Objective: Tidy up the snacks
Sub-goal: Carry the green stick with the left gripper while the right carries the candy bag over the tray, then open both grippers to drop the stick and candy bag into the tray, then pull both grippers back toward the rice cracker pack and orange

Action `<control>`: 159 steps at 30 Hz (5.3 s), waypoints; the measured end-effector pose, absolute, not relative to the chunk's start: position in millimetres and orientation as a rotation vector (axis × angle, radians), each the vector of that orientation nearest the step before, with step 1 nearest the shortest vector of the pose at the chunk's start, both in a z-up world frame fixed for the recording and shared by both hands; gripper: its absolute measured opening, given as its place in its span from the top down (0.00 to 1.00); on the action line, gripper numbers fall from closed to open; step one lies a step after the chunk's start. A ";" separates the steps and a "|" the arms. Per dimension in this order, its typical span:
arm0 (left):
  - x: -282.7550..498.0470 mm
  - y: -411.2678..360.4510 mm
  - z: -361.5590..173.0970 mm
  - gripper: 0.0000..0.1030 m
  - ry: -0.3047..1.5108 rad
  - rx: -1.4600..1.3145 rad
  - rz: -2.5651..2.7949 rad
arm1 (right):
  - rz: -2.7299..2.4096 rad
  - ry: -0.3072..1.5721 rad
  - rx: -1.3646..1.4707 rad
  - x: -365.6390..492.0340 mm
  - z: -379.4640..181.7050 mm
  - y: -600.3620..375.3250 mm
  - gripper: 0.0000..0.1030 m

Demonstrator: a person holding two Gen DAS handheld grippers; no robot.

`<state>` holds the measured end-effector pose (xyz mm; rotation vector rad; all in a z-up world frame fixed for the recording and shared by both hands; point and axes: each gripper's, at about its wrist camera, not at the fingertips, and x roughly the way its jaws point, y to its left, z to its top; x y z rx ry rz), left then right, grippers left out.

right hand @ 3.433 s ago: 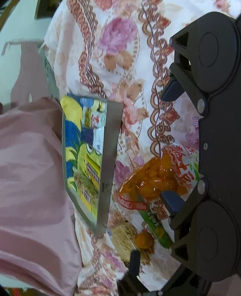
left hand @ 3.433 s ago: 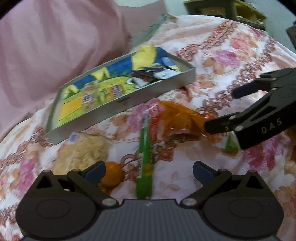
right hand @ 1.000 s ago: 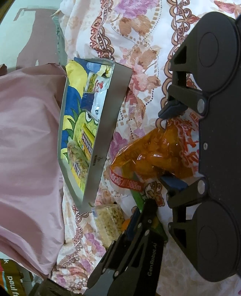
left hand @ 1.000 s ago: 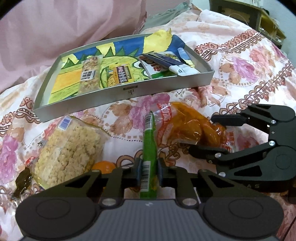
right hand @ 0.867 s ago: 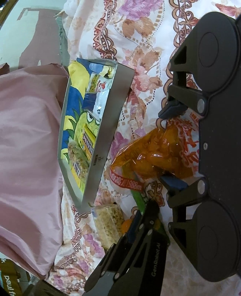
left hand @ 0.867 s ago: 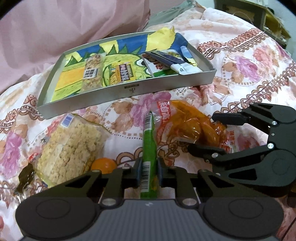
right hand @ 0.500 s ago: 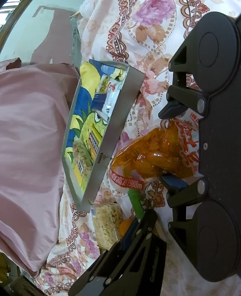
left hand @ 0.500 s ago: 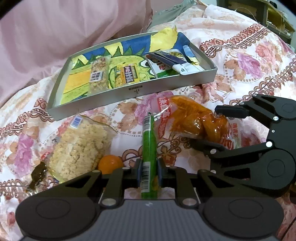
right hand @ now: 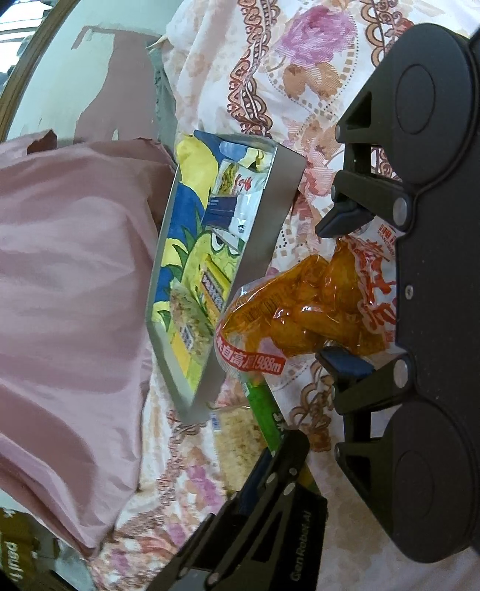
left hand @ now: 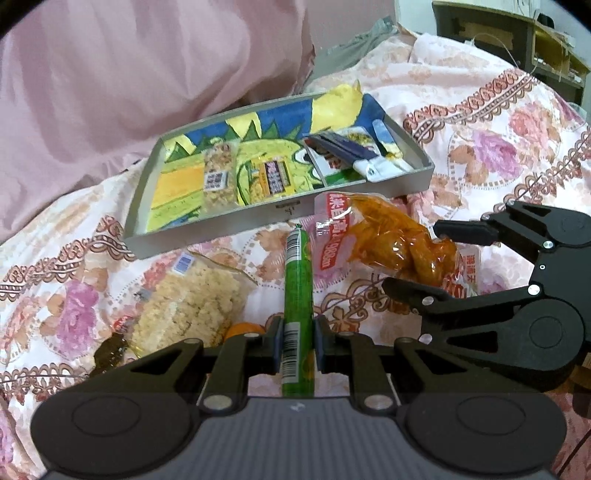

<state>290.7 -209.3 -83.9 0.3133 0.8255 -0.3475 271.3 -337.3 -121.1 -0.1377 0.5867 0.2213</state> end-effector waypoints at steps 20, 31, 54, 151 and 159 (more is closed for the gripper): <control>317.1 -229.5 -38.0 0.82 0.641 0.225 -0.383 | -0.004 0.408 0.018 276.8 -84.9 -381.9 0.35; 386.2 -231.6 -32.5 0.82 0.545 0.045 -0.281 | -0.103 0.316 0.199 336.4 -75.1 -411.0 0.35; 463.5 -255.9 -105.1 0.82 0.678 0.076 -0.262 | -0.108 0.475 0.196 412.3 -129.2 -393.2 0.35; 202.1 -10.1 -61.6 0.01 0.661 -0.019 -0.051 | -0.022 0.582 0.101 151.7 -66.4 -207.0 0.01; 211.0 15.4 -84.8 0.01 0.731 -0.054 -0.001 | -0.007 0.701 0.093 170.2 -91.3 -196.8 0.01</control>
